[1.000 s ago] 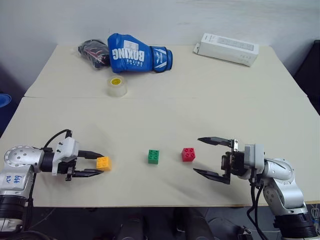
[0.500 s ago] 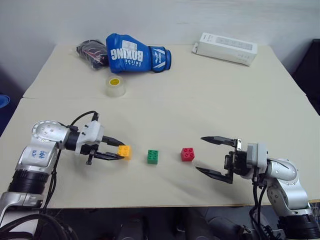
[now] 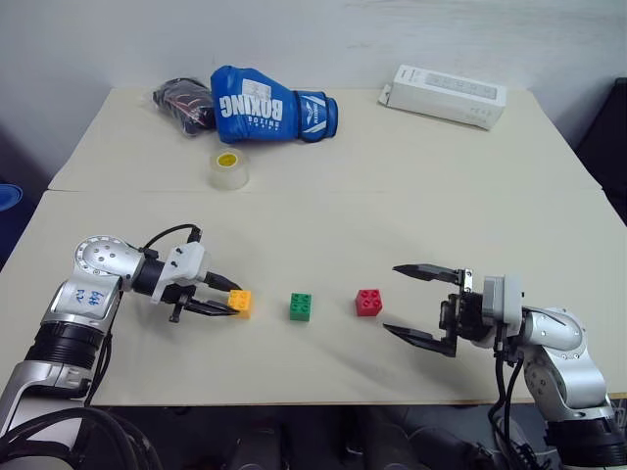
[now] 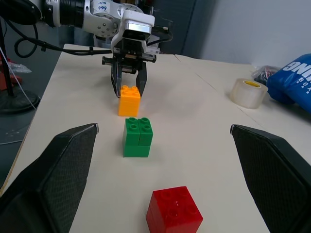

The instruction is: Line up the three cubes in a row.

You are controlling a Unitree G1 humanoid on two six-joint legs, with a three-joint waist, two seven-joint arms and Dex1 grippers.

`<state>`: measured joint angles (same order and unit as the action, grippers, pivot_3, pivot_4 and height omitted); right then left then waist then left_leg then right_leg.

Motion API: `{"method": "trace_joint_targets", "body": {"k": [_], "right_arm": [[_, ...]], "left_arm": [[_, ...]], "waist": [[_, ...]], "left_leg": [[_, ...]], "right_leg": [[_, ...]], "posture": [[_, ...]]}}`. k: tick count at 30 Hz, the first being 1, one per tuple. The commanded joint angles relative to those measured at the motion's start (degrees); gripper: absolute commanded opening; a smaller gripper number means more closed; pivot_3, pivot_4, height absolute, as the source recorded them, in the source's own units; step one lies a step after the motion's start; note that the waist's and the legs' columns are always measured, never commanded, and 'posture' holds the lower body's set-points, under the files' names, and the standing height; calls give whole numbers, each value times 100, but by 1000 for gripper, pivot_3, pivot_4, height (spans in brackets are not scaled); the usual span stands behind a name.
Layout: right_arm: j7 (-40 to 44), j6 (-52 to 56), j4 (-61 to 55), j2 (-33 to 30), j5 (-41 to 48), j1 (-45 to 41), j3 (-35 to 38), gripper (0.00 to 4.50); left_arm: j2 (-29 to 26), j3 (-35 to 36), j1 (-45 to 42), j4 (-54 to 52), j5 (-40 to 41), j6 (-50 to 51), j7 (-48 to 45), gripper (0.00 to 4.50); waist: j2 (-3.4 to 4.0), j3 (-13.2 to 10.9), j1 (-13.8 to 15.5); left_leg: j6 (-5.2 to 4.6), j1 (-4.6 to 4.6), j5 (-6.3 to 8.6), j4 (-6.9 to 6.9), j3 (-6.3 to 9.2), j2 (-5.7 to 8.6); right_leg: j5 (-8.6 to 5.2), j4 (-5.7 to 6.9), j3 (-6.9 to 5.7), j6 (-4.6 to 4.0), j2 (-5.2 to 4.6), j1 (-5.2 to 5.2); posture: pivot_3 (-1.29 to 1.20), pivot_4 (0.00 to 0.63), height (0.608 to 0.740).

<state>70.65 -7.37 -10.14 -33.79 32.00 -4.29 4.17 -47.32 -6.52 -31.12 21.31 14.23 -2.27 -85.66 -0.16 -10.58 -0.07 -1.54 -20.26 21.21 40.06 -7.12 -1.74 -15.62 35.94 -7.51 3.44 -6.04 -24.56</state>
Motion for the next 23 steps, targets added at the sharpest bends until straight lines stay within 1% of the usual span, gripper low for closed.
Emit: {"method": "trace_joint_targets", "body": {"k": [1,2,3,6,7,9,12,13,16,18,20,21,23], "right_arm": [[-97,23,-243,-29,110,-71,143,4500],[-134,78,-281,-27,151,-106,149,4500],[-166,146,-323,-42,205,-131,173,4500],[-78,274,-335,-193,330,-129,324,4500],[-16,320,-314,-276,366,-124,394,4500],[112,381,-228,-462,418,-132,534,4500],[400,376,146,-823,436,-249,827,4500],[484,342,298,-909,416,-318,888,4500],[887,103,910,-1211,248,-598,1007,4500],[1051,-17,1137,-1284,179,-707,1005,4500],[1126,2,1465,-1378,82,-916,983,4500],[1198,-14,1592,-1400,64,-999,984,4500],[1314,-50,1691,-1403,58,-1042,993,4500]], "left_arm": [[-88,356,-20,-164,195,-26,52,2828],[-166,396,27,-231,188,-10,28,3157],[-367,418,149,-372,148,9,-83,3400],[-925,827,646,-844,365,51,-257,4330],[-1036,1030,832,-941,500,47,-244,4467],[-1196,1416,1222,-1043,702,84,-171,4467],[-1470,2076,1984,-1264,996,1158,274,4467],[-1467,2273,2177,-1298,1083,1225,305,4467],[-1373,2852,2836,-1391,1001,1097,646,4467],[-1306,3055,3091,-1546,1024,1168,833,4467],[-1202,3113,3342,-1587,639,988,1353,4467],[-1134,3128,3459,-1600,535,766,1431,4467],[-1028,3178,3576,-1698,648,627,1390,4467]], "waist": [[0,0,-2],[0,0,-6],[0,0,-16],[0,0,-72],[1,-1,-63],[2,-1,-49],[4,-3,-23],[4,-3,-21],[8,-5,-13],[8,-6,3],[10,-6,2],[11,-7,-7],[12,-7,-12]], "left_leg": [[0,-1,0,0,0,0],[0,-1,0,0,1,0],[0,-1,0,0,1,0],[4,0,2,-6,0,-6],[5,-1,2,-7,1,-8],[4,-2,3,-6,2,-7],[-3,0,4,-4,2,1],[-5,0,4,-4,3,0],[-5,1,4,-3,8,1],[-5,1,4,-5,10,3],[-4,1,4,-6,13,2],[-4,2,4,-6,12,6],[-4,2,4,-7,10,6]], "right_leg": [[0,0,0,0,0,0],[0,-1,-1,0,0,0],[0,-1,0,0,0,0],[0,-3,3,-1,2,-4],[-2,-6,1,-3,2,-4],[-2,-6,0,-3,-2,-3],[-2,-6,1,-3,-17,-1],[-2,-8,0,-3,-17,-1],[-2,-22,-2,-3,-21,0],[-3,-24,-4,-4,-26,0],[-3,-25,-6,-5,-27,0],[-3,-23,-6,-5,-30,0],[-3,-20,-5,-5,-32,-1]], "posture": [[0,150,740],[0,150,740],[0,150,740],[0,150,740],[0,150,740],[0,150,740],[0,150,740],[0,150,740],[0,150,740],[0,150,740],[0,150,740],[0,150,740],[0,150,740]]}}
